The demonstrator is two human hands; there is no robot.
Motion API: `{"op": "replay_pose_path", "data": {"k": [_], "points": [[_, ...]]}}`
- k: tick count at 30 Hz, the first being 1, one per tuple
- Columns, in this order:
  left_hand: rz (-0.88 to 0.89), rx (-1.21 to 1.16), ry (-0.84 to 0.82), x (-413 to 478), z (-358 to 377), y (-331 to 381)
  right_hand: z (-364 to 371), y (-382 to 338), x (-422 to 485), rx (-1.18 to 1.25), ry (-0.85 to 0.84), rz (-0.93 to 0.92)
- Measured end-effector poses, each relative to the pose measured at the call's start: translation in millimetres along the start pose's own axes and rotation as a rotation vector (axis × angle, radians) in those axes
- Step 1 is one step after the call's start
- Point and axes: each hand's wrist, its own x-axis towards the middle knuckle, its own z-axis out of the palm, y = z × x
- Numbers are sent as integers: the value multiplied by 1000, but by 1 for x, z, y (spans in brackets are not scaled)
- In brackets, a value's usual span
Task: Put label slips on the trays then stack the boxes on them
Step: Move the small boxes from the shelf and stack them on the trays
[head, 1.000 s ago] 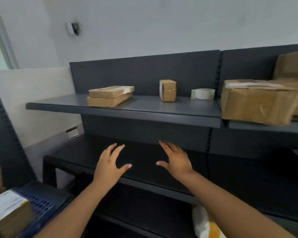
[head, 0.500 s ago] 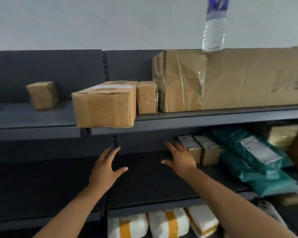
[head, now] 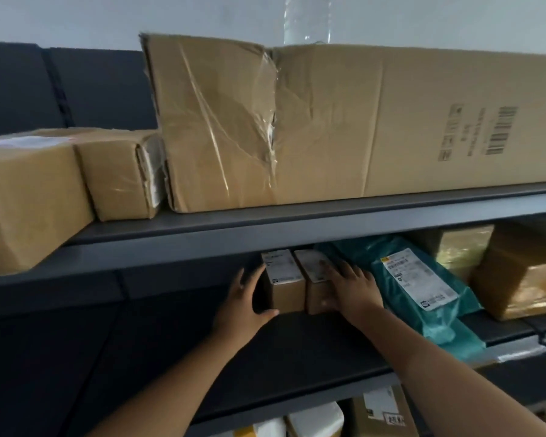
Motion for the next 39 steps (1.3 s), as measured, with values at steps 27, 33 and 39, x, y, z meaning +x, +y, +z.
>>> {"op": "replay_pose_path", "data": {"k": [27, 33, 39], "points": [[-76, 19, 89, -24, -44, -32, -21, -73, -4, 55, 27, -239], [-145, 45, 171, -71, -105, -75, -40, -141, -12, 115, 0, -321], [-238, 105, 336, -143, -201, -138, -66, -261, -27, 151, 34, -479]]}}
